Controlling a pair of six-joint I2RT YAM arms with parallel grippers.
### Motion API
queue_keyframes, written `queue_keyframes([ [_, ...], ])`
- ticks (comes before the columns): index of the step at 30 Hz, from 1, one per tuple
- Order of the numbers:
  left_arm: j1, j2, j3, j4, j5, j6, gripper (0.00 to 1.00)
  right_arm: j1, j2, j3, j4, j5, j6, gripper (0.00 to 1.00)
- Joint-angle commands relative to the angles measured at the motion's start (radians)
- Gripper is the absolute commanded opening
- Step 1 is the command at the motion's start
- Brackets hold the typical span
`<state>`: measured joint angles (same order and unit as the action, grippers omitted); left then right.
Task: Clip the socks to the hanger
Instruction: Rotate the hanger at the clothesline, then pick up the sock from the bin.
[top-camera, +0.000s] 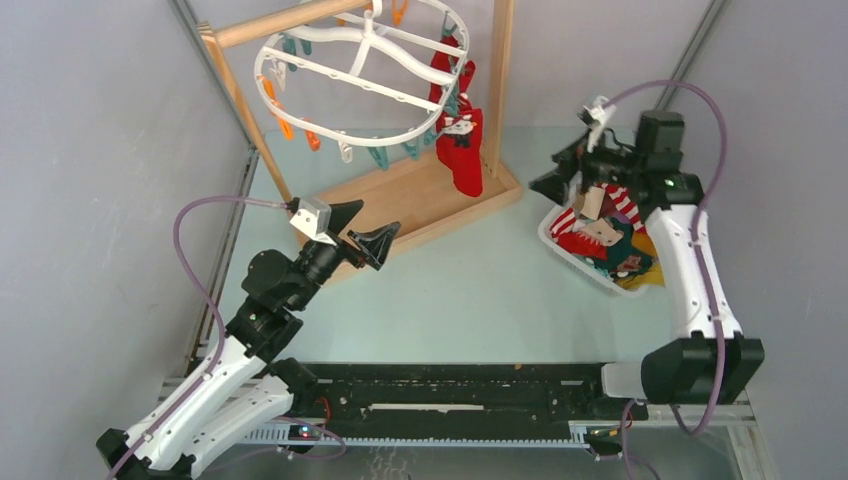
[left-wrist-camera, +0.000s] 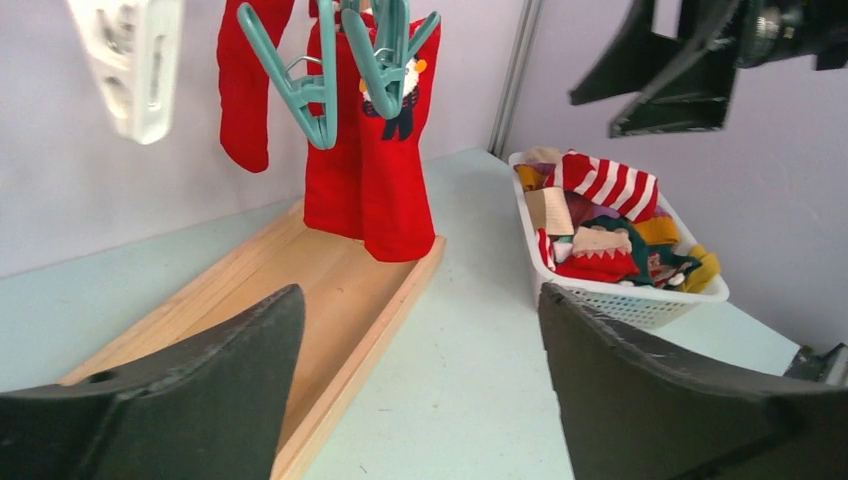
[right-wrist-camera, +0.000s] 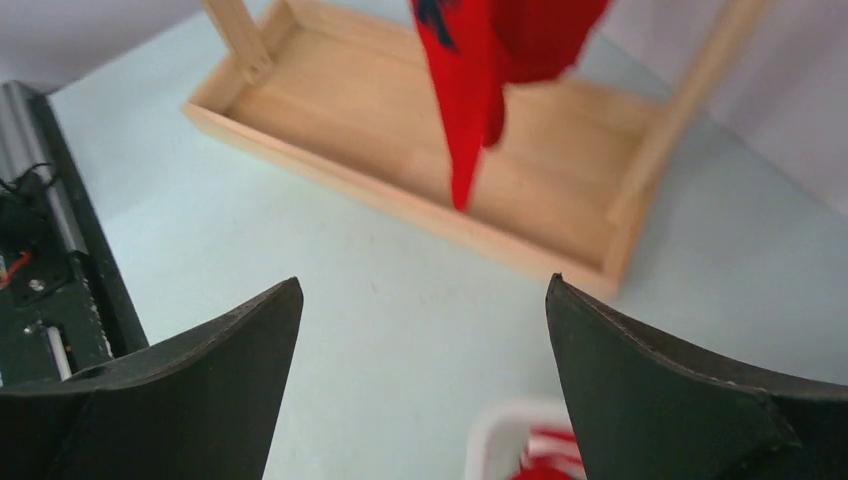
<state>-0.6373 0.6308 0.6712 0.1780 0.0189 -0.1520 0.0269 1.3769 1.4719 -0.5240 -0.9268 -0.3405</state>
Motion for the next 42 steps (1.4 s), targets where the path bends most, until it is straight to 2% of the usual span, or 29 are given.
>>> queue_keyframes([
  [1,0.003,-0.009,-0.024,0.035,-0.016,0.039,0.97,-0.163,-0.129,-0.08,-0.216,-0.004,-0.175,1.0],
  [8,0.03,-0.016,-0.062,0.021,-0.04,-0.091,1.0,-0.475,-0.167,-0.088,-0.417,0.01,-0.259,1.0],
  [12,0.038,-0.041,-0.105,0.03,-0.029,-0.134,1.0,-0.576,-0.125,-0.105,-0.462,0.039,-0.276,0.99],
  [16,0.061,-0.046,-0.108,0.016,-0.027,-0.141,1.0,-0.575,-0.07,-0.114,-0.433,0.17,-0.239,0.94],
  [20,0.081,-0.047,-0.11,0.018,-0.035,-0.138,1.0,-0.562,-0.021,-0.106,-0.322,0.32,-0.179,0.91],
  [25,0.102,-0.027,-0.125,0.067,-0.032,-0.133,1.0,-0.515,0.137,0.049,-0.328,0.451,-0.201,0.88],
  [28,0.113,-0.002,-0.117,0.092,-0.027,-0.121,1.0,-0.499,0.234,0.146,-0.328,0.487,-0.185,0.73],
  [30,0.118,0.017,-0.108,0.099,-0.027,-0.105,1.0,-0.477,0.26,0.171,-0.317,0.523,-0.202,0.69],
  [35,0.127,0.067,-0.094,0.128,0.012,-0.073,1.0,-0.427,0.315,0.191,-0.318,0.575,-0.242,0.7],
  [42,0.134,0.11,-0.086,0.162,0.044,-0.088,1.0,-0.393,0.364,0.192,-0.271,0.713,-0.29,0.76],
])
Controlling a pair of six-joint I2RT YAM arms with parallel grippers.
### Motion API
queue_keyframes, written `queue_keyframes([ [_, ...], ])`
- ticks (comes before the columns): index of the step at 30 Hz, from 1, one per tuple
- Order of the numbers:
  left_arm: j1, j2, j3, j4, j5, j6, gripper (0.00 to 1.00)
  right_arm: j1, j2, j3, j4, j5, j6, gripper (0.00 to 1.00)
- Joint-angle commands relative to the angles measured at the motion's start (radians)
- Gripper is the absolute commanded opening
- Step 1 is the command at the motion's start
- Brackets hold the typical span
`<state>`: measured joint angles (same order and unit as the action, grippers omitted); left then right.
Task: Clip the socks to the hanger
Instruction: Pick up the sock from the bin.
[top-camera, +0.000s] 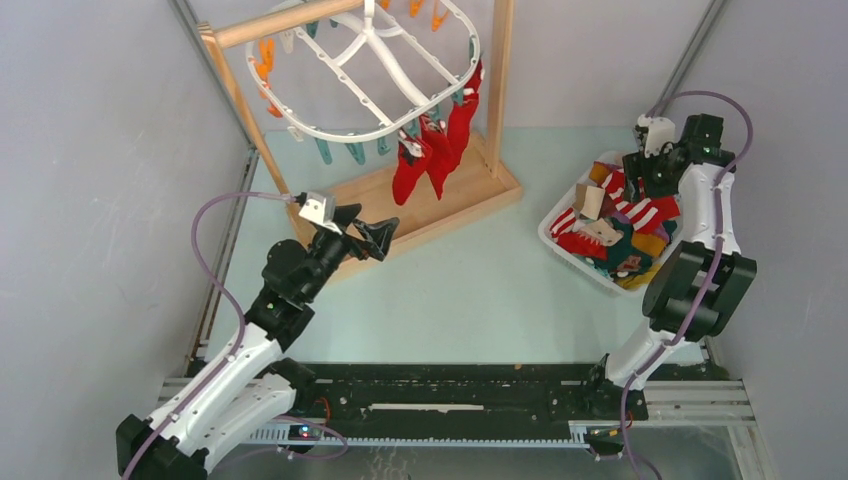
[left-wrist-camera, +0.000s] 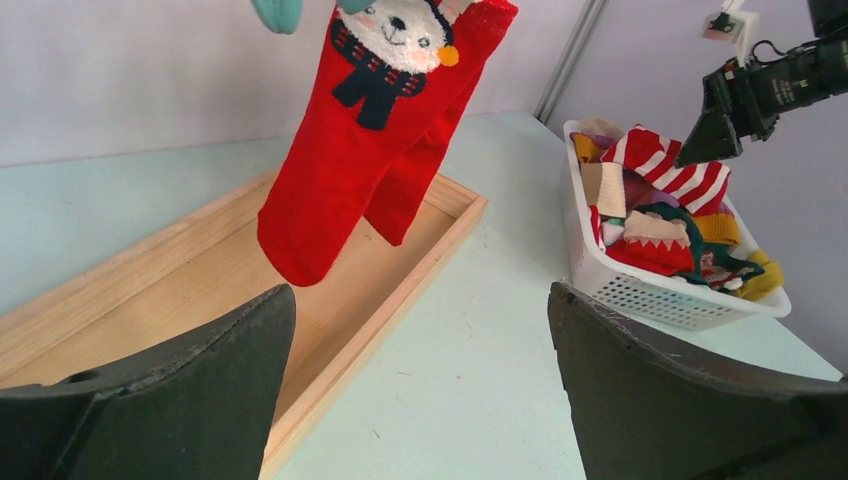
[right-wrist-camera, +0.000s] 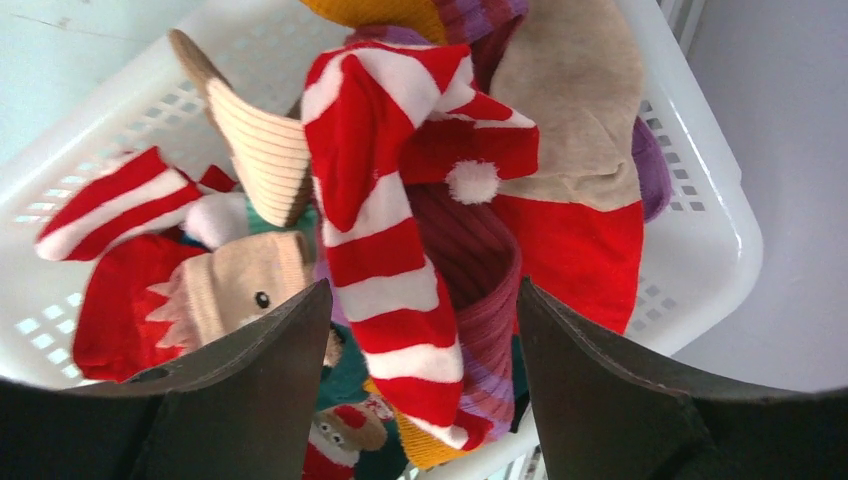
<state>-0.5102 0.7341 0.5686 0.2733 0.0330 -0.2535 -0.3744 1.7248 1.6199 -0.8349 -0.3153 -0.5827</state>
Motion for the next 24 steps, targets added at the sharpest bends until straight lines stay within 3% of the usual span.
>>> queue_keyframes([
  [1,0.007,0.01,0.018,0.066,0.032,0.011,1.0,0.009,0.021,0.049,0.039,0.109,-0.05,0.76],
  [7,0.007,-0.002,0.018,0.052,0.039,-0.026,0.99,-0.014,0.059,0.08,-0.012,0.04,-0.051,0.72],
  [9,0.007,-0.012,0.016,0.045,0.045,-0.043,0.99,-0.018,0.059,0.084,-0.038,-0.002,-0.056,0.62],
  [13,0.007,-0.04,0.013,0.023,0.057,-0.091,0.96,-0.029,0.011,0.093,-0.065,-0.076,-0.067,0.27],
  [18,0.007,-0.092,0.007,0.016,0.057,-0.147,0.94,-0.078,-0.089,0.119,-0.085,-0.175,-0.074,0.03],
  [24,0.007,-0.149,0.012,0.052,0.109,-0.171,0.95,-0.112,-0.214,0.201,-0.134,-0.32,-0.048,0.0],
])
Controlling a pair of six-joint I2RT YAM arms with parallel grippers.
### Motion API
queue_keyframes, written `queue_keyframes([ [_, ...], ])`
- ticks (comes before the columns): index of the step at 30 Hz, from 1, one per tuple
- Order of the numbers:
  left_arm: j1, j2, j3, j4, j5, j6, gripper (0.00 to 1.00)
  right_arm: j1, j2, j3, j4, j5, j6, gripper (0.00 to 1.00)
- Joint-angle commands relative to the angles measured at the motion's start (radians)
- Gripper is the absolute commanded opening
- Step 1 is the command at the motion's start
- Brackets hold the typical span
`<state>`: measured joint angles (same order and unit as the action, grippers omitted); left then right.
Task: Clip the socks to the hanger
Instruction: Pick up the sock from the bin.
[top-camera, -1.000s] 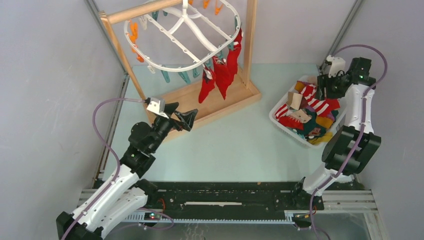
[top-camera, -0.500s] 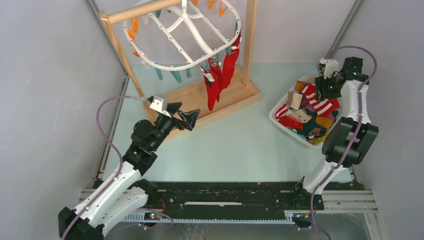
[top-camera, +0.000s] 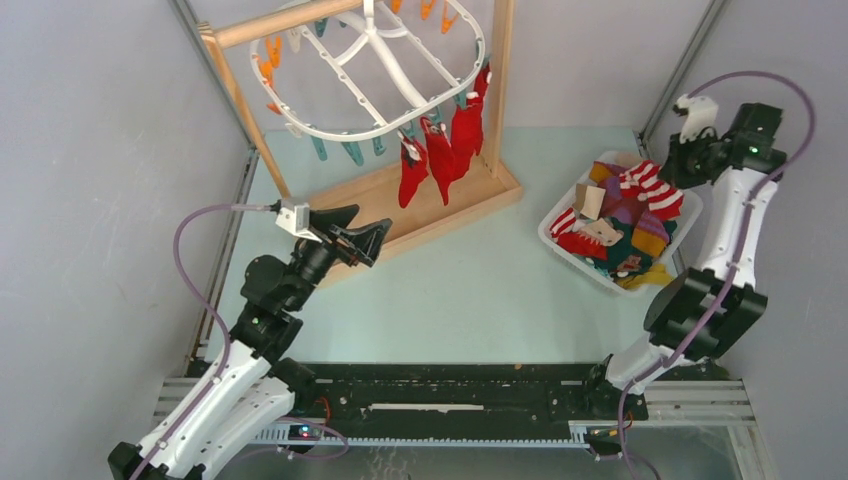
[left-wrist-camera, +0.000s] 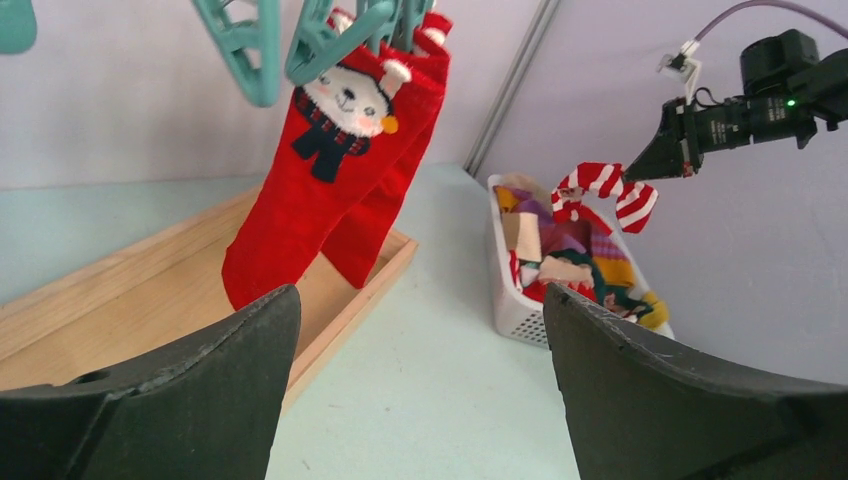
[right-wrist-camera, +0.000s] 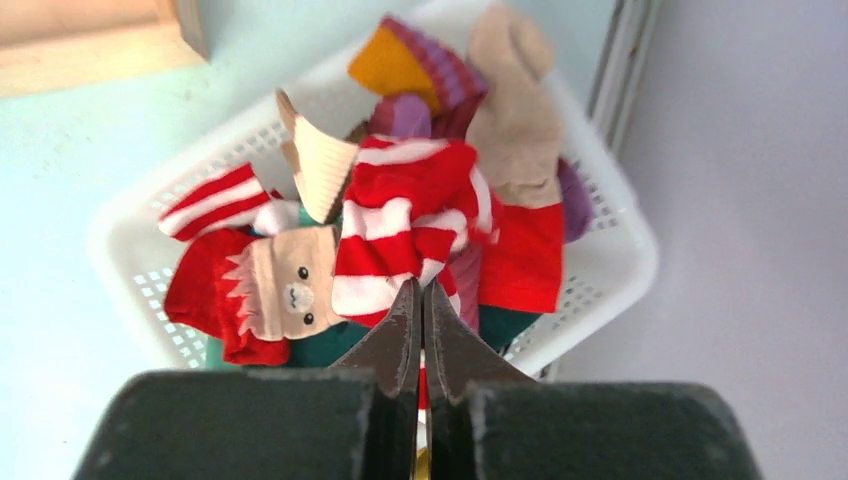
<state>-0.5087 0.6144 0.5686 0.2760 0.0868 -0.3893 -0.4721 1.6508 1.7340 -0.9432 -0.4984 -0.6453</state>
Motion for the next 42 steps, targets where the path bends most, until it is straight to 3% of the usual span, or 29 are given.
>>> queue_keyframes([
  [1,0.006,-0.03,0.014,0.06,0.073,-0.041,0.95,-0.014,-0.16,0.094,-0.026,-0.158,0.02,0.0],
  [6,0.006,-0.009,0.007,0.173,0.197,-0.122,0.94,-0.013,-0.26,0.104,-0.01,-0.265,0.064,0.0],
  [10,-0.014,0.012,-0.015,0.257,0.282,-0.158,0.93,0.007,-0.33,0.066,-0.005,-0.455,0.127,0.0],
  [15,-0.124,-0.014,-0.063,0.255,0.31,0.086,0.93,0.182,-0.47,-0.119,0.057,-0.629,0.187,0.0],
  [19,-0.208,-0.086,-0.089,0.137,0.265,0.417,1.0,0.449,-0.611,-0.332,0.243,-0.581,0.265,0.0],
  [22,-0.212,-0.114,-0.079,0.089,0.272,0.538,1.0,0.619,-0.638,-0.433,0.356,-0.614,0.355,0.0],
  [25,-0.212,-0.094,-0.046,0.058,0.316,0.561,1.0,0.671,-0.643,-0.519,0.515,-0.638,0.508,0.0],
  [29,-0.259,-0.031,-0.022,0.064,0.335,0.573,0.99,0.743,-0.631,-0.525,0.544,-0.645,0.529,0.0],
  [42,-0.46,0.251,0.058,0.213,0.088,0.645,0.94,0.853,-0.626,-0.547,0.595,-0.639,0.567,0.0],
])
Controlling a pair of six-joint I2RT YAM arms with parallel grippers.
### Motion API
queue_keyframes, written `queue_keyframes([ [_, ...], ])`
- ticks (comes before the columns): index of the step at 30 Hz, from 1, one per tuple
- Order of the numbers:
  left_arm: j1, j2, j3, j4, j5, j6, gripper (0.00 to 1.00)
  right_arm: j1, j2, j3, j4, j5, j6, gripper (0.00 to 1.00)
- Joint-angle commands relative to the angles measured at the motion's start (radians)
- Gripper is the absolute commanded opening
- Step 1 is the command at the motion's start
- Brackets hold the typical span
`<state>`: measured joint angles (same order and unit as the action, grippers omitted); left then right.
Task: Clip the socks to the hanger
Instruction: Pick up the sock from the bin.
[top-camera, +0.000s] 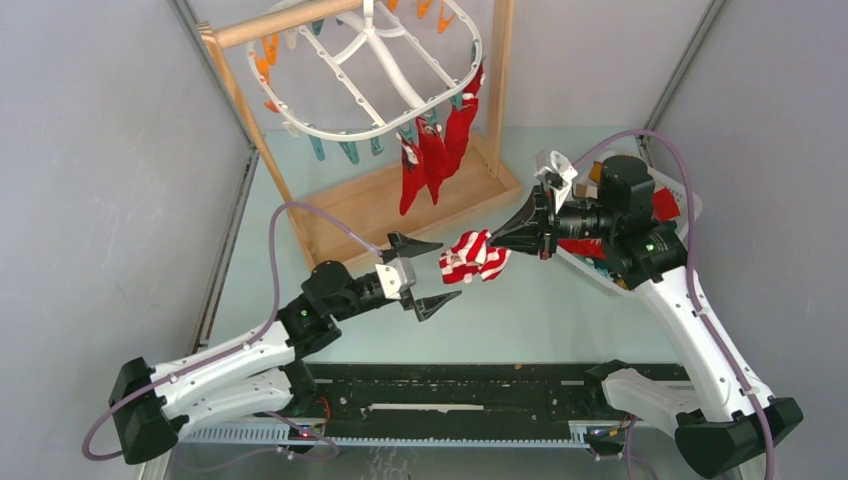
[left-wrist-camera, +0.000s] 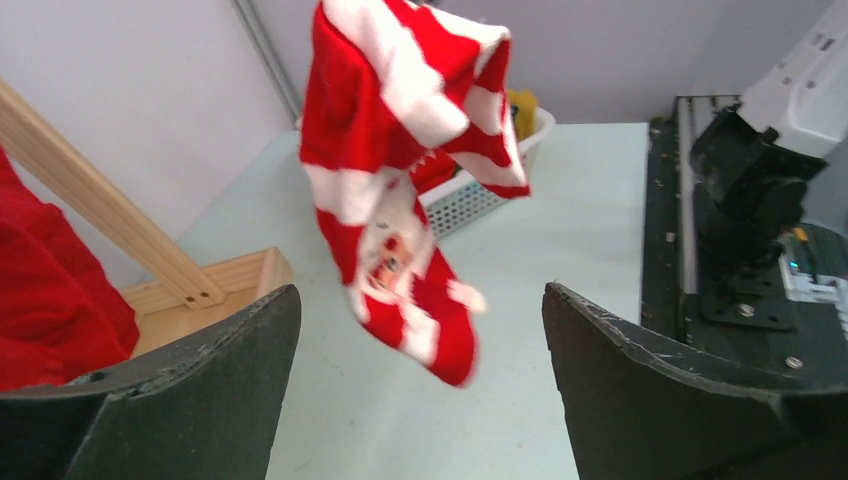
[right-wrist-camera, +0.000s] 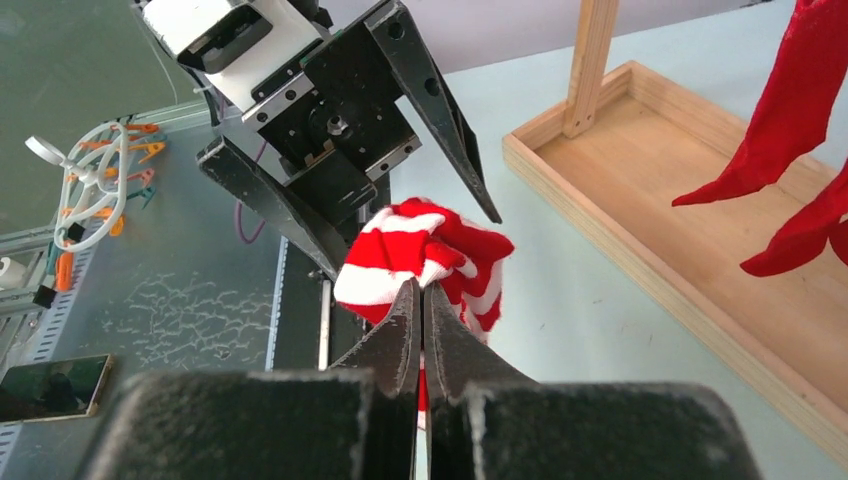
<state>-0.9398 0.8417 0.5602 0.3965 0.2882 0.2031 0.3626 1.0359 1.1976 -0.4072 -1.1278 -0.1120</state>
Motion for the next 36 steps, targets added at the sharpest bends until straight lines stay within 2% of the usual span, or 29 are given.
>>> queue_keyframes([
  [1,-0.03,0.028,0.066,0.104,-0.125,0.057,0.93,0.022,-0.014,-0.017,0.058,-0.01,0.032,0.0],
  [3,-0.03,0.035,0.072,0.121,-0.123,0.064,0.91,0.026,-0.02,-0.028,0.06,-0.012,0.033,0.0],
  [8,-0.03,0.064,0.109,0.101,-0.029,0.026,0.68,0.029,-0.025,-0.037,0.076,-0.01,0.043,0.0],
  [11,-0.03,0.087,0.119,0.098,0.009,-0.003,0.59,0.032,-0.025,-0.038,0.076,-0.012,0.044,0.0],
  [16,-0.03,0.106,0.127,0.095,0.003,-0.008,0.27,0.042,-0.022,-0.038,0.057,-0.009,0.024,0.0],
  [17,-0.03,0.108,0.13,0.086,0.006,-0.011,0.13,0.043,-0.021,-0.038,0.057,-0.007,0.023,0.0],
  [19,-0.03,0.103,0.145,0.035,0.021,-0.024,0.01,0.042,-0.017,-0.038,0.063,0.019,0.022,0.0],
  [21,-0.027,0.077,0.148,-0.011,0.043,-0.068,0.0,0.04,-0.007,-0.038,0.071,0.1,0.028,0.01],
  [24,-0.01,0.02,0.13,-0.074,0.104,-0.176,0.0,0.042,0.018,-0.038,0.083,0.278,0.039,0.09],
  [28,0.04,-0.054,0.09,-0.161,0.204,-0.368,0.0,0.091,0.074,-0.038,0.073,0.533,-0.035,0.29],
  [29,0.059,-0.068,0.076,-0.171,0.23,-0.426,0.0,0.109,0.093,-0.038,0.076,0.58,-0.055,0.37],
  [33,0.137,-0.117,0.027,-0.193,0.322,-0.638,0.0,0.128,0.146,-0.006,0.091,0.59,-0.068,0.57],
  [36,0.187,-0.158,-0.002,-0.192,0.337,-0.788,0.0,0.113,0.149,0.027,0.094,0.45,-0.102,0.67],
])
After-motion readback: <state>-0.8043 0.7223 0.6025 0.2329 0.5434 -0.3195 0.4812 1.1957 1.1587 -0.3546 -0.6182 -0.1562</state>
